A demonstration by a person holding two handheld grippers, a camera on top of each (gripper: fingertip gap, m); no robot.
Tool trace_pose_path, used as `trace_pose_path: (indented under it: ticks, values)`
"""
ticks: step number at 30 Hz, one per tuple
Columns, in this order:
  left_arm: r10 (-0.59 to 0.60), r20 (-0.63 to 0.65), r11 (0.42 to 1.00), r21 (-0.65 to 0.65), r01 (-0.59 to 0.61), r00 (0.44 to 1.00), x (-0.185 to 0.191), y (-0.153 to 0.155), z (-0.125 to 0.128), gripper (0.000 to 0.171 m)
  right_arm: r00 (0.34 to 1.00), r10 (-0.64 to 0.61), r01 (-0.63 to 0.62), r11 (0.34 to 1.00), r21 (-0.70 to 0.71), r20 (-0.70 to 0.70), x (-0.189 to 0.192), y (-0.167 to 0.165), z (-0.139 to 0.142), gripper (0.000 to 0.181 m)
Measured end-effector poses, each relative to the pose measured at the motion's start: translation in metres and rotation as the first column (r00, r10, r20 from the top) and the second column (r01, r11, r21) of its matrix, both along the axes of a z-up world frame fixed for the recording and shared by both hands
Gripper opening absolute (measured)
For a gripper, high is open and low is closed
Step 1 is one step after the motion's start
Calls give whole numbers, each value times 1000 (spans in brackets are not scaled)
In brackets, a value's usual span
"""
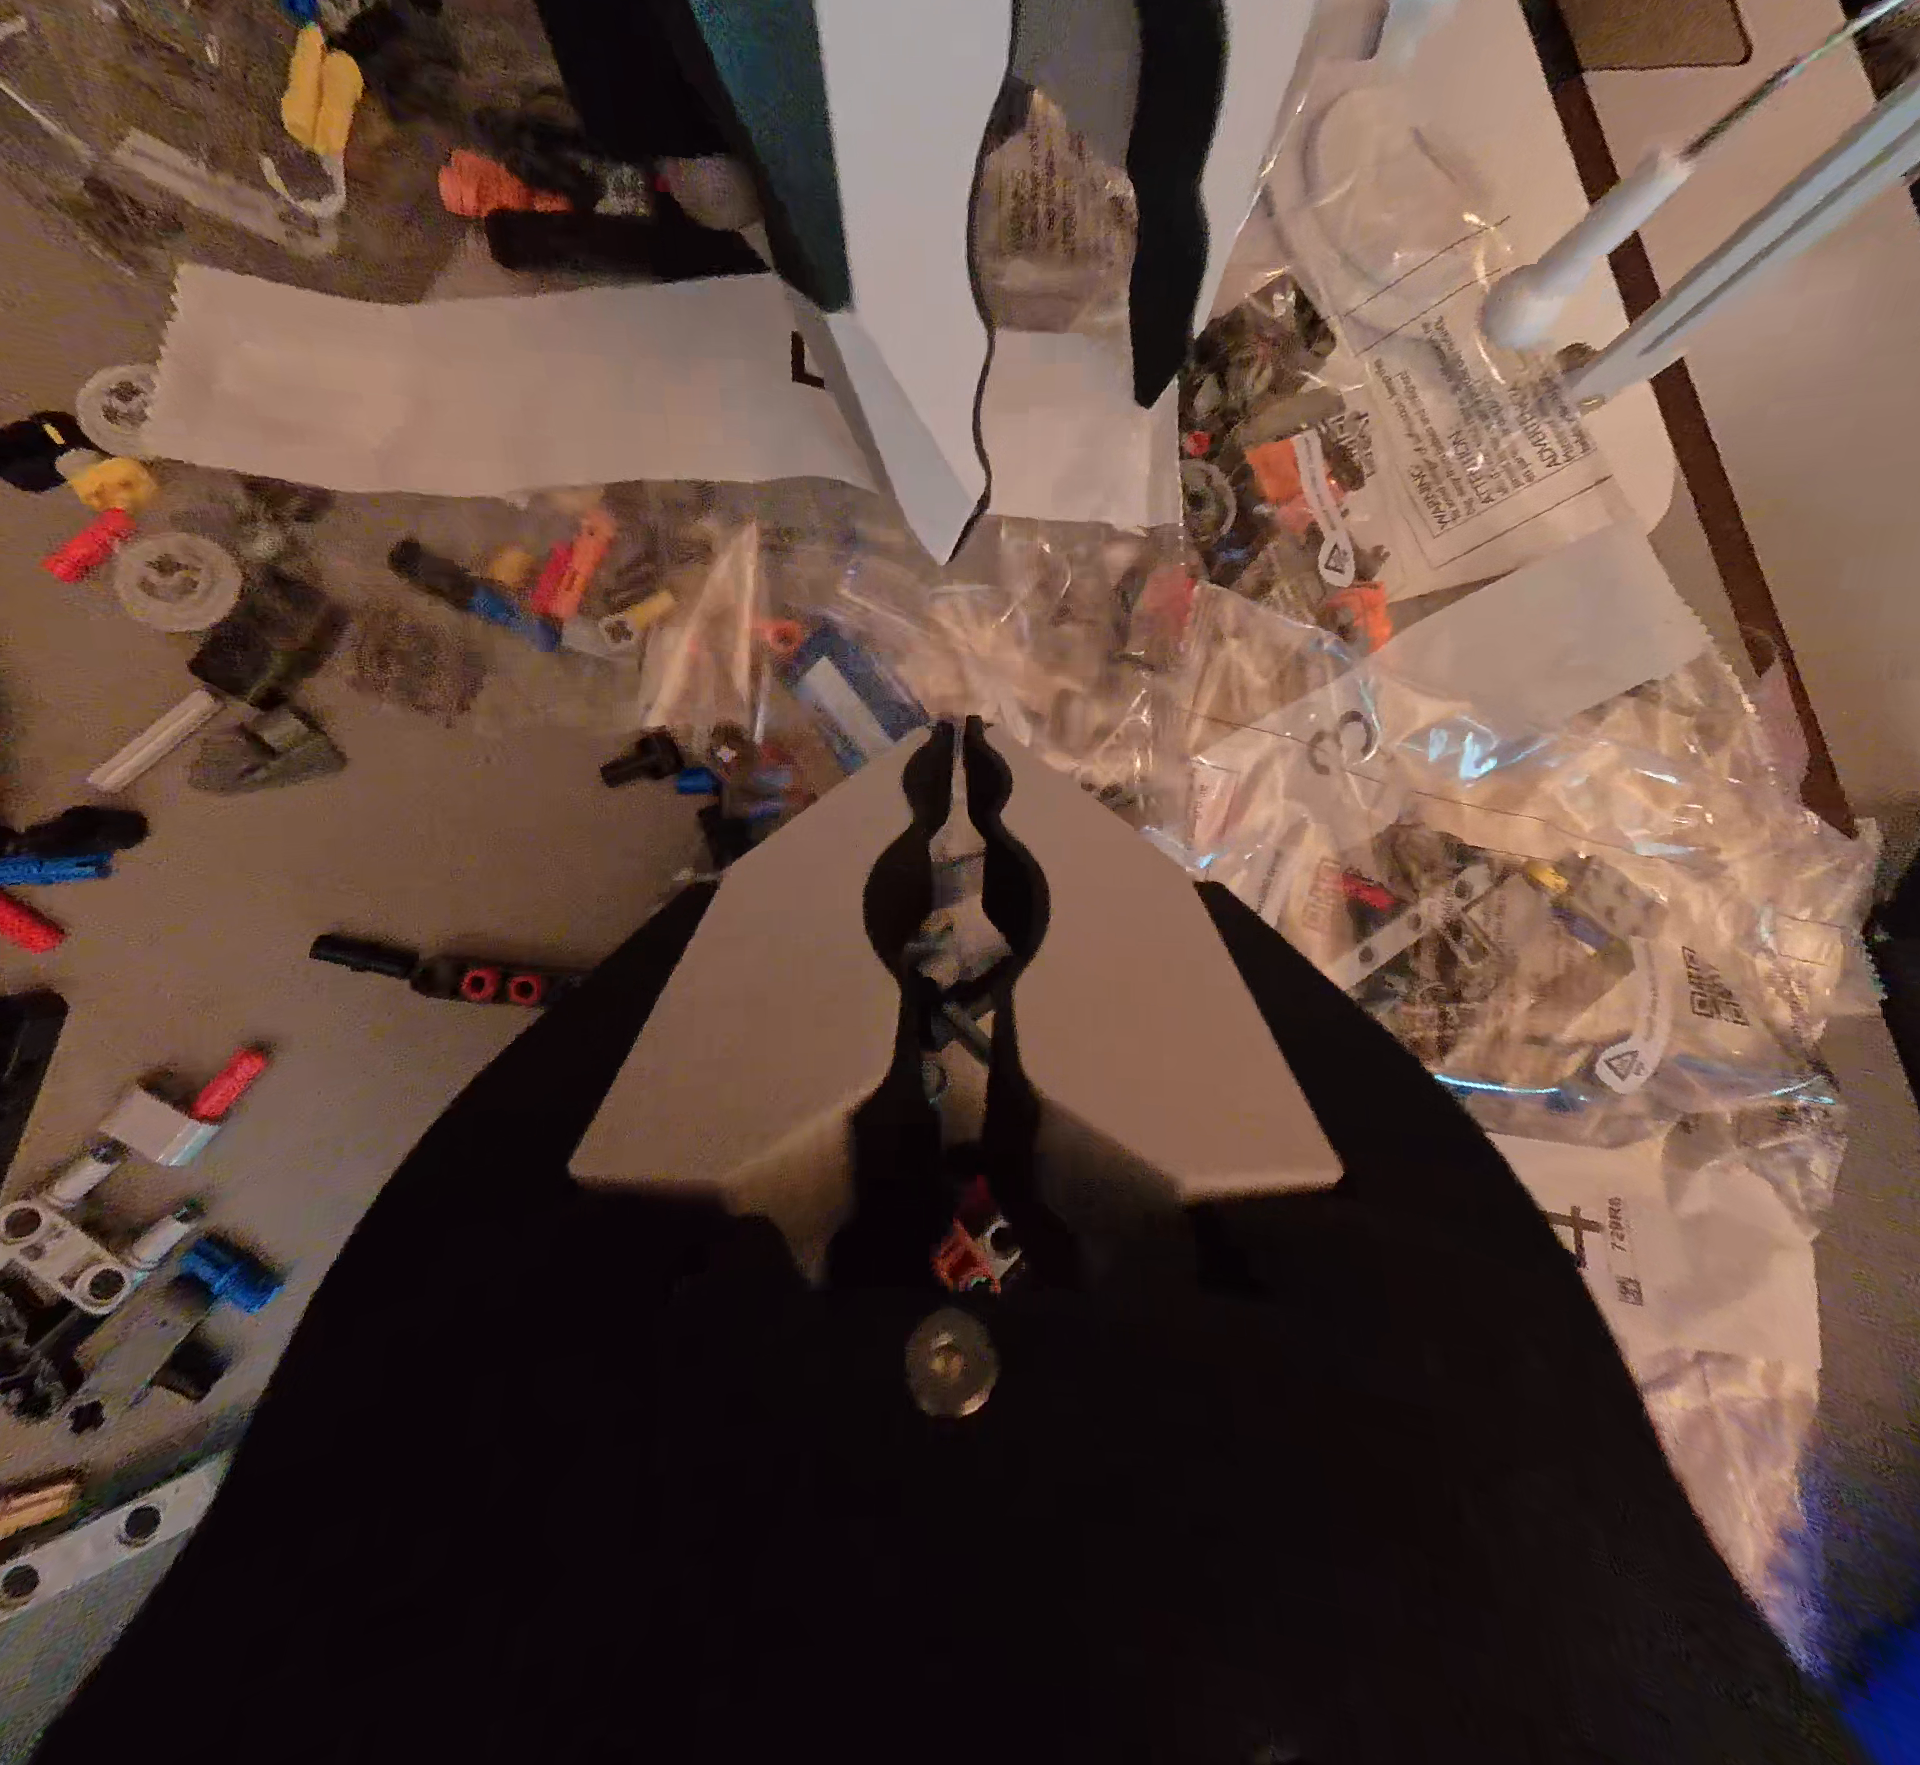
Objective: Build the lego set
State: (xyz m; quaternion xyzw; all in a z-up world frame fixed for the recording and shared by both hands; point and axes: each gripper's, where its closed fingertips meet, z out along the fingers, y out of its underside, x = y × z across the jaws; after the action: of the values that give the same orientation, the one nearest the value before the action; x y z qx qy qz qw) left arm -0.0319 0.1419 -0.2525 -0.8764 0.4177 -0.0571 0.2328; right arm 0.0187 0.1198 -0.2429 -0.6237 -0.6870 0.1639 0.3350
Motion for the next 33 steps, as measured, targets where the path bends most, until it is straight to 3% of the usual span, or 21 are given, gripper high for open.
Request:
trace_pose_path:
  ticks: [11,16,21,26,29,33]
  values:
    - [-94,105,994,72,87,990,29,-7,30,59,959,-95,63,990,-127,-268,-1,12,45,0]
    - [-158,245,986,93,139,957,55,-12,47,74,927,-141,93,984,-152,-349,4,20,60,0]
    - [-192,421,981,114,158,886,71,-15,68,88,892,-177,137,983,-126,-416,10,28,76,0]
    - [-187,528,979,168,114,828,74,-8,93,80,863,-203,166,979,-120,-463,12,32,86,0]
    - [-185,539,978,179,102,822,77,-5,95,75,859,-197,168,980,-103,-472,11,32,87,0]
    - [-178,569,977,201,74,803,81,2,101,47,838,-206,180,979,-100,-505,13,33,94,0]
